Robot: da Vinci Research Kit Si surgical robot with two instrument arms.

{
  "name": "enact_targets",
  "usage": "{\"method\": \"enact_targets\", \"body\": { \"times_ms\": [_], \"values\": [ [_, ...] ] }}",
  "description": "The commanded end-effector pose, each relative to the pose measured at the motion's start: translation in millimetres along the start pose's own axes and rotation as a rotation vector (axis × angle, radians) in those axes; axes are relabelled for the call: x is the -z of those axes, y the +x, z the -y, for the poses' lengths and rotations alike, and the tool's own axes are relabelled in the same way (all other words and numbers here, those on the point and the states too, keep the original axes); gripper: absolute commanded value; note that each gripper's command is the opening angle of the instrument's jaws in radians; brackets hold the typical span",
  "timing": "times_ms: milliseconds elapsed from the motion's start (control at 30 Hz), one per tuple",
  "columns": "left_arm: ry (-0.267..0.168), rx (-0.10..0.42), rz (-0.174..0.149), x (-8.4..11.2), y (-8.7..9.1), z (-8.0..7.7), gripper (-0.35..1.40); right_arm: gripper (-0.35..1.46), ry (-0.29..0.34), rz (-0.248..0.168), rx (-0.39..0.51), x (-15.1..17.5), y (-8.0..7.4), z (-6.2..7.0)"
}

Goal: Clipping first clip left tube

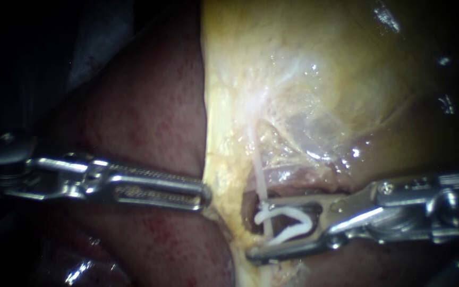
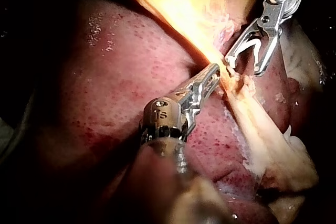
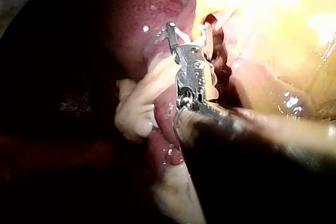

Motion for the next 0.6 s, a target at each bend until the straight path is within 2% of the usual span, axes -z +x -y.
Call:
{"method": "enact_targets", "body": {
  "times_ms": [33, 600],
  "values": [
    [-0.002, -0.001, 0.001, 0.1, 0.0, 0.1, -0.35, 0.56, 0.001, 0.001, 0.002, -0.2, -0.1, 0.0],
    [0.000, 0.000, 0.004, 0.3, -0.2, 0.7, -0.35, 0.56, -0.014, -0.001, 0.018, -3.1, -2.2, -2.2]
  ]
}}
